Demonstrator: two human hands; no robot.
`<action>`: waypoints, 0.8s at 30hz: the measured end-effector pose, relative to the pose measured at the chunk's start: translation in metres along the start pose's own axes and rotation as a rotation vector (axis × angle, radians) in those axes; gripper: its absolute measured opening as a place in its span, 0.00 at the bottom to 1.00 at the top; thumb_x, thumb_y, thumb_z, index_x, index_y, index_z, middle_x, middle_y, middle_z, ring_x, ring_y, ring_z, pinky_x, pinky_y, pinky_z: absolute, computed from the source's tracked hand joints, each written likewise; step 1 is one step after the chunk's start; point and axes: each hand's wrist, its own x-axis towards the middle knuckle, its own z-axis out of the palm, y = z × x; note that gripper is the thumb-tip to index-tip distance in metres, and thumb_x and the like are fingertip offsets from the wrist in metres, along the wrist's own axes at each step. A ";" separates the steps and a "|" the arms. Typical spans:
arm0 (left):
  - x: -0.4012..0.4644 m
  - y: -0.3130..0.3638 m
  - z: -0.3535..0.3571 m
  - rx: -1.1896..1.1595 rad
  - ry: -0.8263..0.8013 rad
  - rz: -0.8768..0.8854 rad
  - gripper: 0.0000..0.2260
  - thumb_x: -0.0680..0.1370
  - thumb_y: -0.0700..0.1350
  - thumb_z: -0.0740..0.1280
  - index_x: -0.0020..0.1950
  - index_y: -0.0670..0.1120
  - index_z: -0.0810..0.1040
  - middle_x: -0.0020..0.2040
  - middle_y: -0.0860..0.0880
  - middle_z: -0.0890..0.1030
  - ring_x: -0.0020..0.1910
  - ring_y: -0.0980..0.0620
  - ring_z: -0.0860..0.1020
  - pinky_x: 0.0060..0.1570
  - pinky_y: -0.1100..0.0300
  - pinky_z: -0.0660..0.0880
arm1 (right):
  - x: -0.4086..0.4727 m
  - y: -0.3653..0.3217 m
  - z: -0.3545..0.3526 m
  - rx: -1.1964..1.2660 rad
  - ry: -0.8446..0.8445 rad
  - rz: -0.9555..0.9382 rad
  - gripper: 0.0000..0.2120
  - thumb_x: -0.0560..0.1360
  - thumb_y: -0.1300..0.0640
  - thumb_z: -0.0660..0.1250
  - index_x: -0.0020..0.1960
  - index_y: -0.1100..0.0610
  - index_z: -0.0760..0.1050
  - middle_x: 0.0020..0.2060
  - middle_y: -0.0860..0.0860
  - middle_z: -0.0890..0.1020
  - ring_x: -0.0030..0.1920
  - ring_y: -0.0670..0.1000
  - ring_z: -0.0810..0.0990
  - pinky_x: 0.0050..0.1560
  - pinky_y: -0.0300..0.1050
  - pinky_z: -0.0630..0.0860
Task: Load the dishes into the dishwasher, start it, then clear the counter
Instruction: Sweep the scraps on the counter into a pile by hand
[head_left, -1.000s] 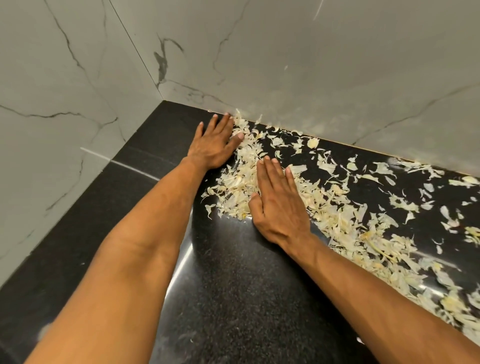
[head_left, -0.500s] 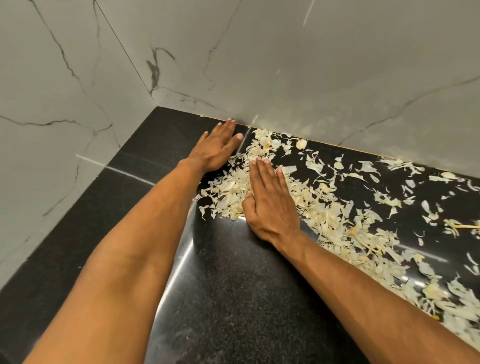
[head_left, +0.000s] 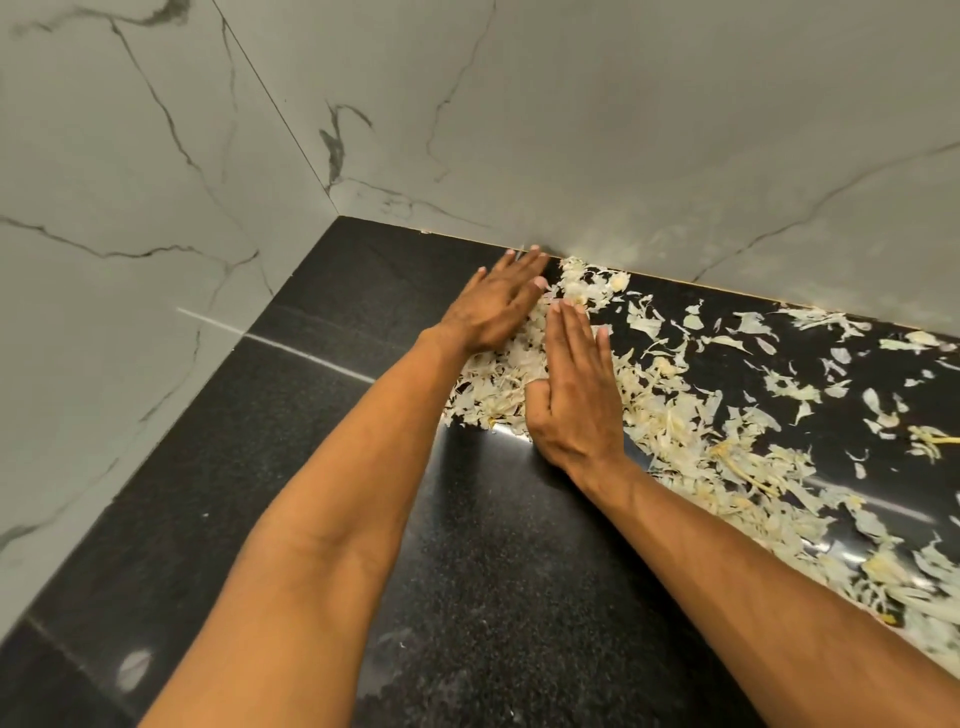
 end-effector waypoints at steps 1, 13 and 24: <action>-0.008 -0.007 -0.005 -0.021 0.059 -0.042 0.23 0.85 0.54 0.45 0.79 0.51 0.52 0.80 0.53 0.51 0.78 0.53 0.45 0.76 0.47 0.42 | -0.001 0.000 -0.001 0.005 0.006 0.018 0.37 0.71 0.48 0.41 0.78 0.62 0.47 0.78 0.57 0.51 0.78 0.51 0.46 0.77 0.48 0.38; -0.088 -0.018 0.020 0.085 0.122 -0.303 0.25 0.84 0.58 0.44 0.79 0.50 0.50 0.80 0.52 0.47 0.78 0.52 0.43 0.75 0.47 0.38 | -0.025 0.005 -0.011 -0.041 -0.075 0.011 0.35 0.74 0.47 0.39 0.78 0.60 0.44 0.79 0.56 0.48 0.79 0.51 0.44 0.76 0.47 0.35; -0.082 0.070 0.059 -0.040 0.066 -0.004 0.29 0.80 0.59 0.43 0.79 0.48 0.50 0.80 0.51 0.49 0.78 0.55 0.45 0.77 0.52 0.40 | -0.071 0.014 -0.032 0.151 0.051 0.096 0.36 0.73 0.48 0.43 0.78 0.63 0.49 0.78 0.56 0.51 0.78 0.47 0.44 0.77 0.45 0.36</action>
